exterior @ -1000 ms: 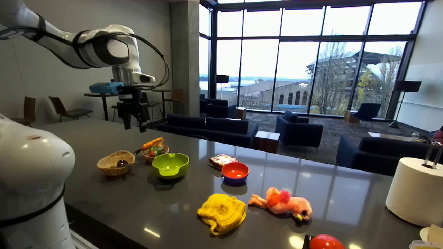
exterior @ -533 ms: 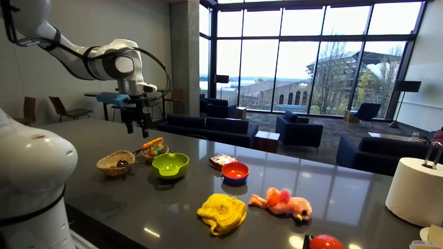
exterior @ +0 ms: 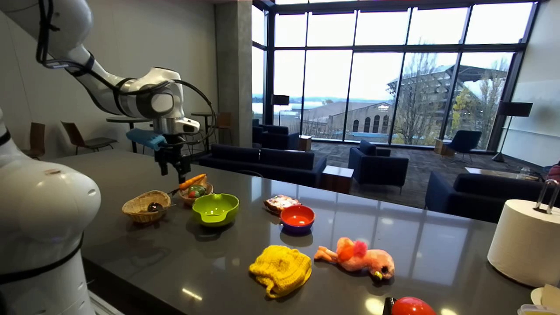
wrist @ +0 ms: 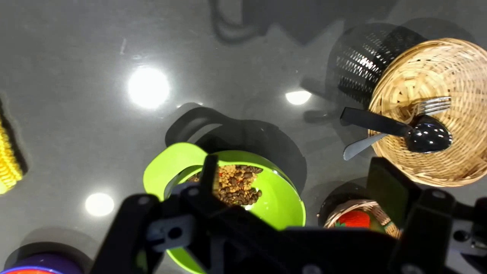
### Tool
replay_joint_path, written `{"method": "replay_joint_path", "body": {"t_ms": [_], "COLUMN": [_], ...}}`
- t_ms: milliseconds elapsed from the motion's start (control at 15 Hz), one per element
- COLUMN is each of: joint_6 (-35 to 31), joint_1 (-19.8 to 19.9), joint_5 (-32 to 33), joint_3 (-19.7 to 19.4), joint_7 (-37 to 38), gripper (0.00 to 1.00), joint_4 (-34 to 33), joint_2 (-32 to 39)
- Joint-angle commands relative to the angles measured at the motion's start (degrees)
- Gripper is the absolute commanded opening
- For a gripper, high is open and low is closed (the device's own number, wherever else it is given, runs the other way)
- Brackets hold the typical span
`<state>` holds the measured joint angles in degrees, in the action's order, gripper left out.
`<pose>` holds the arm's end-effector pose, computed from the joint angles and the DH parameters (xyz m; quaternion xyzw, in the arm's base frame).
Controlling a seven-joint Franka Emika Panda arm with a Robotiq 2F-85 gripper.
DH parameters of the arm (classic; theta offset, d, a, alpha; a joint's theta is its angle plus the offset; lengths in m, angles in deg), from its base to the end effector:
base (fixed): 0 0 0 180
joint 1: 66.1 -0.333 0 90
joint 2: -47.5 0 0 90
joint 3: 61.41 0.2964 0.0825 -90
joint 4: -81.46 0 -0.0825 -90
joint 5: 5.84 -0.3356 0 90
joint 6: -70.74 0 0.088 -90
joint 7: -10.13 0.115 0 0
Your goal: Use the black spoon to mix the contents of the green bowl
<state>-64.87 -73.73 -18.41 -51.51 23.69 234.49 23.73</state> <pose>0.3512 0.1130 0.3824 -0.9964 0.0449 -0.0409 0.0589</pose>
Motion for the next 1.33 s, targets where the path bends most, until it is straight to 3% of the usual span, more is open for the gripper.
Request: {"method": "replay_joint_path", "body": {"t_ms": [0,600,933,1267], "joint_6": [-5.28,-23.08,-25.47,-24.36], "joint_1": [-2.38,-7.18,-10.13,-10.57], "joint_5": [-4.88,-17.53,-33.51,-44.33], "joint_3": [-1.17,-3.53,-4.21,-4.36], "joint_7": [-1.94,-12.91,-25.62,-36.58], "gripper": [1.0,1.0,1.0,1.0], "joint_4": [1.16,3.68,2.98,1.86], "joint_2": [3.55,13.52,17.23,20.58]}}
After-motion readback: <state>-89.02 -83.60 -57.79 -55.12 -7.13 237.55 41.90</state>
